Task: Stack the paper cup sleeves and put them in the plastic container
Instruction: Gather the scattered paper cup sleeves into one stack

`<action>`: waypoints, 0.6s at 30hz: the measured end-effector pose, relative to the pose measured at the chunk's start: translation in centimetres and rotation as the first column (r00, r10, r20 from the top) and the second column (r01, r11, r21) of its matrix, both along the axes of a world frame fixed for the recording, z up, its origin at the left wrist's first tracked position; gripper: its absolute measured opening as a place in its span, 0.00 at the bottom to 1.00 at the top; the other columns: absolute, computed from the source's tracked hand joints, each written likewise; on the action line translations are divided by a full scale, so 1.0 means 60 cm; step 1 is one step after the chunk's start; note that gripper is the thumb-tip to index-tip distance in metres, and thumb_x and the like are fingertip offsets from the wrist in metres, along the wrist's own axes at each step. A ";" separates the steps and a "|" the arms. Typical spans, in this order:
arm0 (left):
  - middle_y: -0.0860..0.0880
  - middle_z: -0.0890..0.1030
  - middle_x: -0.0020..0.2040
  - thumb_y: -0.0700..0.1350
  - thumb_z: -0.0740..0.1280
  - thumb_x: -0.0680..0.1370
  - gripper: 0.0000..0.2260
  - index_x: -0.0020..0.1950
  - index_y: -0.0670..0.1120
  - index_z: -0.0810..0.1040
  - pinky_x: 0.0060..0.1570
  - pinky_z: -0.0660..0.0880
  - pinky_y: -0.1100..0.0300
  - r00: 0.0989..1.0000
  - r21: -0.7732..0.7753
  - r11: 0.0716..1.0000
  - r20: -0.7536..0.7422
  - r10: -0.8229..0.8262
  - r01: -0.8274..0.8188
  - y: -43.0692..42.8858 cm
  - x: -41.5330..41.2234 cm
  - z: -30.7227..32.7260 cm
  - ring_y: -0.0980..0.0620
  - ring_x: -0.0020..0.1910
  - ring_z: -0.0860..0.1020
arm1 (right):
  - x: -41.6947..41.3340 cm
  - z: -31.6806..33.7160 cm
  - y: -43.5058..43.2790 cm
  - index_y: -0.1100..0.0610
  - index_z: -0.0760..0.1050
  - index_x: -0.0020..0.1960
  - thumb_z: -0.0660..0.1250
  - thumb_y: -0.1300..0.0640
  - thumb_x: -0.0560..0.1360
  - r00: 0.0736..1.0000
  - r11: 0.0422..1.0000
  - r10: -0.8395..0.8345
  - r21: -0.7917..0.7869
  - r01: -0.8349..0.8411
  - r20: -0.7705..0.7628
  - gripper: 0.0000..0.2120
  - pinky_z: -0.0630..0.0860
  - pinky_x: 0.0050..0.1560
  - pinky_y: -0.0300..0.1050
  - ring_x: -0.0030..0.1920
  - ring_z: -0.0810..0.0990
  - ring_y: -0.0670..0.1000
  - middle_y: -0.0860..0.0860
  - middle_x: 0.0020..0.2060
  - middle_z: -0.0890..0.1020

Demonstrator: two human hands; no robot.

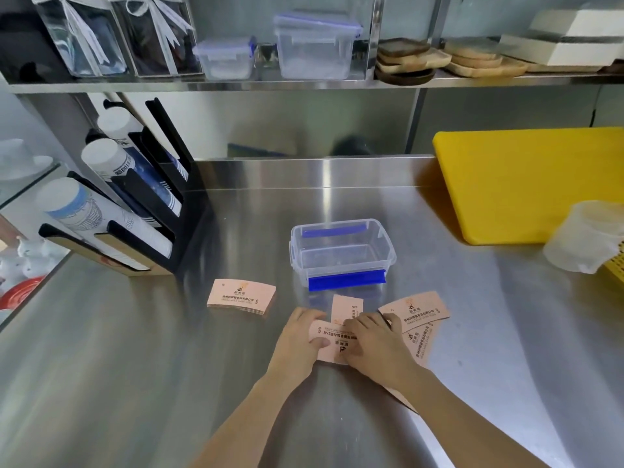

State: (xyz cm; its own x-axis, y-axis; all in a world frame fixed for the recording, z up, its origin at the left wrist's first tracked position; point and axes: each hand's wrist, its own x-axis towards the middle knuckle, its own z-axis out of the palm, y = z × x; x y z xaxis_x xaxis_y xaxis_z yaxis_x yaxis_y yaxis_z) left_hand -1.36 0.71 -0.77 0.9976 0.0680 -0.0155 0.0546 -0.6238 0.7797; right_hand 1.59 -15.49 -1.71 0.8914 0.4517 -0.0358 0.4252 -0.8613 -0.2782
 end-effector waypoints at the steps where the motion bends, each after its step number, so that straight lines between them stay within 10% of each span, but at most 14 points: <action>1: 0.49 0.74 0.56 0.36 0.69 0.71 0.17 0.59 0.46 0.74 0.46 0.64 0.76 0.999 -0.013 1.000 0.030 -0.012 0.012 -0.001 0.000 0.008 0.55 0.51 0.72 | 0.003 0.007 0.003 0.50 0.71 0.60 0.64 0.43 0.69 1.000 0.999 -0.002 0.040 0.003 -0.011 0.22 0.56 0.60 0.49 0.61 0.68 0.51 0.48 0.58 0.76; 10: 0.53 0.79 0.50 0.46 0.75 0.67 0.25 0.60 0.53 0.69 0.48 0.73 0.73 0.946 -0.562 0.817 0.174 0.273 -0.132 -0.002 0.004 0.059 0.61 0.47 0.77 | 0.016 0.074 0.010 0.57 0.75 0.40 0.66 0.62 0.73 0.960 0.762 -0.125 0.596 0.254 -0.249 0.04 0.71 0.32 0.30 0.35 0.77 0.48 0.46 0.34 0.77; 15: 0.56 0.79 0.51 0.49 0.77 0.63 0.24 0.55 0.57 0.71 0.46 0.72 0.75 0.987 -0.520 0.848 0.055 0.148 -0.098 -0.001 -0.003 0.036 0.60 0.50 0.77 | 0.000 0.077 0.006 0.57 0.75 0.49 0.62 0.67 0.75 0.853 0.355 -0.014 0.795 0.492 -0.521 0.08 0.78 0.30 0.35 0.30 0.81 0.47 0.53 0.34 0.83; 18: 0.54 0.83 0.44 0.40 0.73 0.69 0.11 0.44 0.54 0.77 0.39 0.74 0.73 0.980 -0.519 0.840 0.017 0.196 -0.159 -0.001 0.000 0.019 0.52 0.44 0.80 | -0.010 0.067 -0.003 0.62 0.75 0.50 0.61 0.70 0.75 0.797 0.268 0.053 0.777 0.569 -0.602 0.08 0.81 0.32 0.38 0.32 0.83 0.50 0.56 0.35 0.83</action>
